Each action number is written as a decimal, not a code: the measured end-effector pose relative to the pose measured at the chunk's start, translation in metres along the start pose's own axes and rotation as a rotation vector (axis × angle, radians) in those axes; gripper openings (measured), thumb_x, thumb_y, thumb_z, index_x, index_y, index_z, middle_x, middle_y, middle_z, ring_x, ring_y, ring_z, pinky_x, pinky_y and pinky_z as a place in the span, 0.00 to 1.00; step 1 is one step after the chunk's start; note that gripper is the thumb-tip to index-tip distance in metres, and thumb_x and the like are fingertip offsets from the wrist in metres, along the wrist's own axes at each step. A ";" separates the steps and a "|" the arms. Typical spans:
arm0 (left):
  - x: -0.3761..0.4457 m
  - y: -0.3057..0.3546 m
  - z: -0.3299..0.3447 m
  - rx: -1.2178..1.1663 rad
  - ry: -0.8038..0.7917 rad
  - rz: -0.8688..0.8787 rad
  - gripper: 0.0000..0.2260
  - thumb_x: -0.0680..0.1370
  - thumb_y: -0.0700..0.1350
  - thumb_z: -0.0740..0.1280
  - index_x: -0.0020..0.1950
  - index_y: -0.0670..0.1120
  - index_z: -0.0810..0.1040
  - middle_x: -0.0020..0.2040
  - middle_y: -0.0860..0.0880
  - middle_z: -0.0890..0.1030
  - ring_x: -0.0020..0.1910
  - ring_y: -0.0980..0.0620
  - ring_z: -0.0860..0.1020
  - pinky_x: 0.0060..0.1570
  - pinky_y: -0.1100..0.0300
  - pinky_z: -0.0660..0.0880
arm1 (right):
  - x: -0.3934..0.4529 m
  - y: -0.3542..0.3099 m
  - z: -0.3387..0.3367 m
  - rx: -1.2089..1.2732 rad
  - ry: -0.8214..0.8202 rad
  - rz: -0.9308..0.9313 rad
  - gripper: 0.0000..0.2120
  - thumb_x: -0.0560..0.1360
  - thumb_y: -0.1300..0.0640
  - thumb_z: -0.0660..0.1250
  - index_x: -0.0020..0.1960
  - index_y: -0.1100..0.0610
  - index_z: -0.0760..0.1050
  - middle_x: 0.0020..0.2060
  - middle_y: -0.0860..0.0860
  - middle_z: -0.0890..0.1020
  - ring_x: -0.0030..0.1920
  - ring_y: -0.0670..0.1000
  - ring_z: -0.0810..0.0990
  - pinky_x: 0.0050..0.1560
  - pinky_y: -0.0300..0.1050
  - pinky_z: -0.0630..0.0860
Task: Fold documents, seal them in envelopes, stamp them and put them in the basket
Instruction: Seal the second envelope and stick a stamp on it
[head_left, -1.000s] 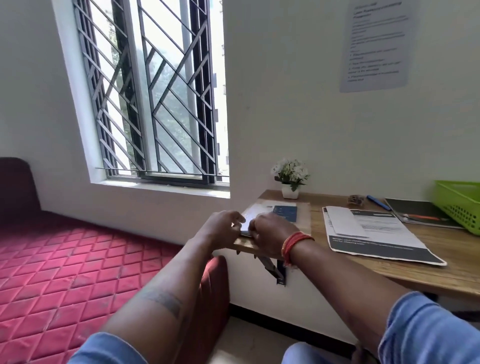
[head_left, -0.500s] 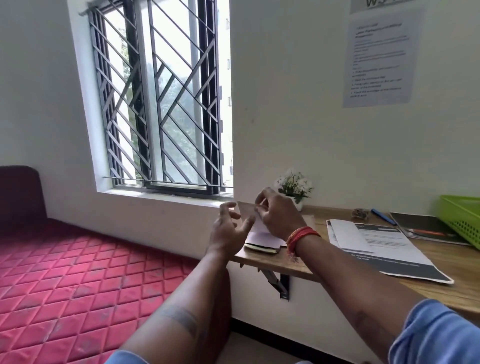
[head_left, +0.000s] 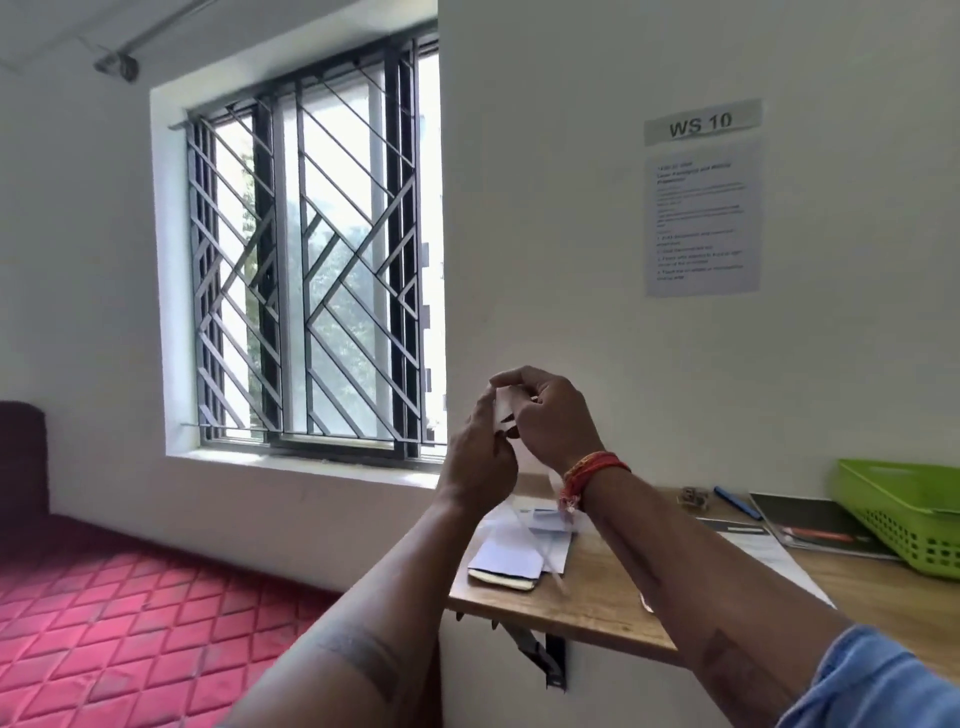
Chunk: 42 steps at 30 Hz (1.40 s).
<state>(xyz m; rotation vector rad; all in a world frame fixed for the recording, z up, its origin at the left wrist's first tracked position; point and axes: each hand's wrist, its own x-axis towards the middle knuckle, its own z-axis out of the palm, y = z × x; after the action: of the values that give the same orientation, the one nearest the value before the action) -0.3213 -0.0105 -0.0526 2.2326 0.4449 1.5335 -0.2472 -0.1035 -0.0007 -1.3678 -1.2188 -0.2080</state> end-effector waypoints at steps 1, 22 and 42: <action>0.007 0.005 -0.003 0.011 -0.008 0.023 0.25 0.76 0.37 0.59 0.74 0.47 0.70 0.61 0.42 0.82 0.60 0.42 0.80 0.58 0.54 0.76 | 0.003 -0.001 -0.008 -0.004 -0.003 0.013 0.15 0.77 0.60 0.61 0.51 0.47 0.84 0.42 0.43 0.85 0.42 0.47 0.85 0.36 0.41 0.80; 0.037 -0.010 0.182 0.119 -0.686 0.037 0.31 0.72 0.50 0.76 0.73 0.55 0.70 0.62 0.49 0.79 0.62 0.48 0.77 0.63 0.54 0.72 | -0.001 0.188 -0.144 -0.347 -0.087 0.556 0.05 0.74 0.58 0.72 0.40 0.57 0.82 0.37 0.53 0.83 0.39 0.54 0.85 0.39 0.48 0.83; 0.025 -0.075 0.321 0.275 -0.816 0.275 0.21 0.75 0.64 0.61 0.65 0.59 0.76 0.62 0.52 0.79 0.63 0.50 0.74 0.67 0.49 0.68 | 0.039 0.331 -0.162 -0.952 -0.582 0.444 0.13 0.81 0.55 0.61 0.60 0.58 0.80 0.57 0.56 0.82 0.56 0.55 0.79 0.54 0.43 0.71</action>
<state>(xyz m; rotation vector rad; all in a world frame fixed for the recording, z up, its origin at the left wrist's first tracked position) -0.0144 0.0213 -0.1721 2.9659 0.0976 0.5552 0.0971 -0.1203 -0.1358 -2.6264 -1.2832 -0.0644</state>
